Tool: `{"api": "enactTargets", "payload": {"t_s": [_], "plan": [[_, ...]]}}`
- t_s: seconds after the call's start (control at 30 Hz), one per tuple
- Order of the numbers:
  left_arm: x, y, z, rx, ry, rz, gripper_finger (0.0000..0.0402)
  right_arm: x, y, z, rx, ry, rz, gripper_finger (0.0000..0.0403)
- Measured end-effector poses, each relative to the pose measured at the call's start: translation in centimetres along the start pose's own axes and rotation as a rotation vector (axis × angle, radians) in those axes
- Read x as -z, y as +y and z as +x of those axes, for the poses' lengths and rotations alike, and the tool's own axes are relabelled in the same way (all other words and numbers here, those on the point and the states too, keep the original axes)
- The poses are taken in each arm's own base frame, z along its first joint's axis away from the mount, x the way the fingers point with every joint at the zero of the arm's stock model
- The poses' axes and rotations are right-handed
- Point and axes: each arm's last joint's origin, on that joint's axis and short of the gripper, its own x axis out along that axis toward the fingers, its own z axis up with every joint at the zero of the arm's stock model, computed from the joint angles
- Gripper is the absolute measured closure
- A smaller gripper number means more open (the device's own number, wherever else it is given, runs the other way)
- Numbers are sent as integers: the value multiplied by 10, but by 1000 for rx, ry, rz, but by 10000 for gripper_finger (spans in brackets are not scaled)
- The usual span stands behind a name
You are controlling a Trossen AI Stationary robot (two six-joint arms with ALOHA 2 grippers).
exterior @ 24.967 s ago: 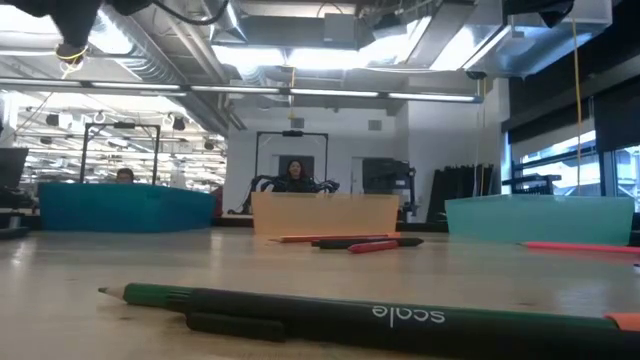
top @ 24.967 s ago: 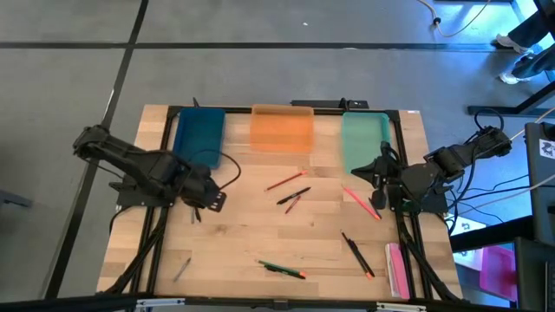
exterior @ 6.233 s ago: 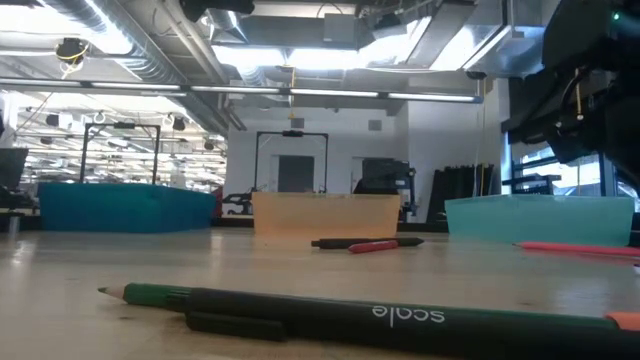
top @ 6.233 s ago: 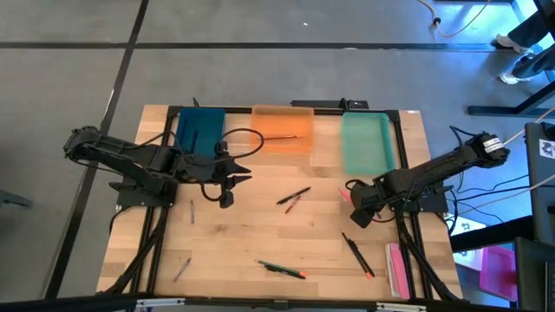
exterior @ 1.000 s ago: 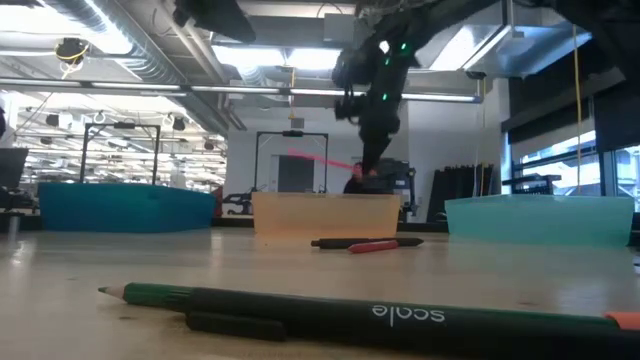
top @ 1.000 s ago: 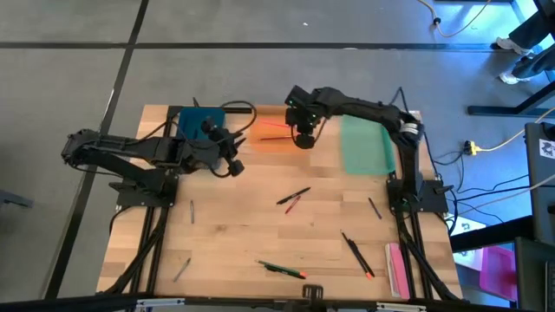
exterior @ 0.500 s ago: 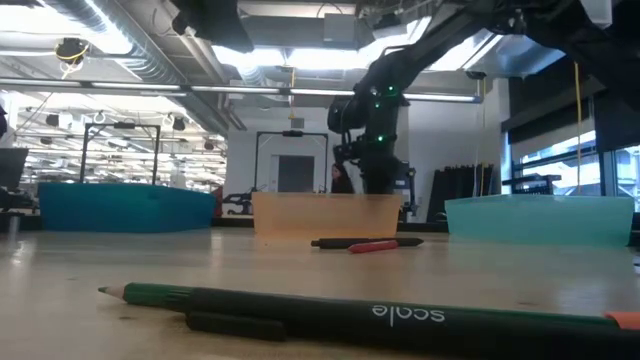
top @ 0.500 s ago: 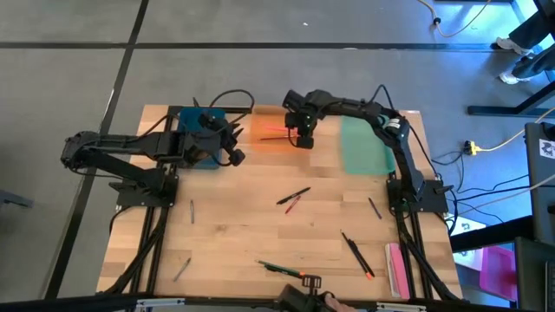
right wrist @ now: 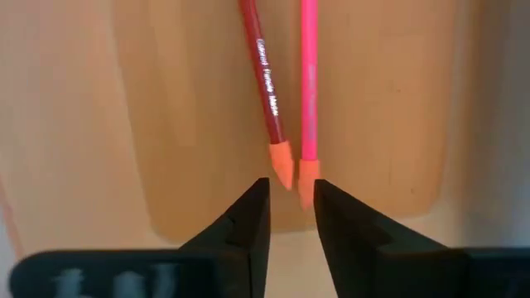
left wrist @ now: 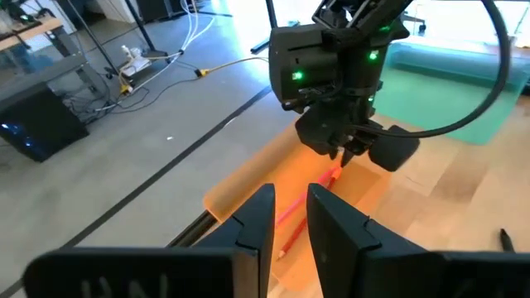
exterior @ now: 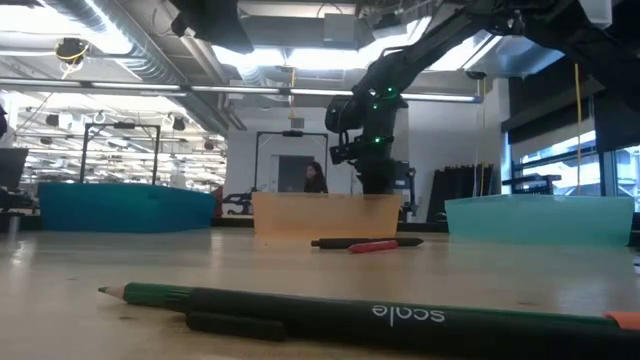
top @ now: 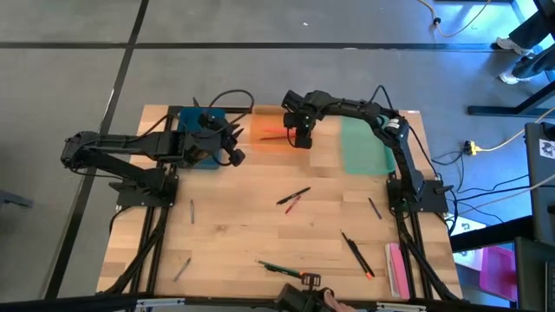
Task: Sort crayons/erasers/pens/pencils in bins
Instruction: Put the pink pencil into the orange bin, then put the blue crayon into the blue bin
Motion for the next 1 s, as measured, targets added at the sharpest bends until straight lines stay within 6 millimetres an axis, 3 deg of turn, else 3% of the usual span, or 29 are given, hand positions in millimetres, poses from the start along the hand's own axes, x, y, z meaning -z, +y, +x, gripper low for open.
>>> {"api": "enactTargets", "payload": {"t_s": [0.1, 0.2, 0.53, 0.77, 1.0], "plan": [[0, 0, 0, 11, 2, 0, 337, 1, 0, -3, 15, 9, 0, 298], [0, 0, 0, 11, 2, 0, 337, 5, 1, -22, 2, -1, 8, 298], [7, -4, -2, 107, 69, 39, 337, 41, 20, -131, 2, -34, 252, 298], [12, -12, -7, 282, 136, 72, 337, 71, 69, -183, -36, 17, 385, 298], [14, -19, -14, 349, 131, 136, 337, 117, 129, -186, -92, 83, 634, 298]]}}
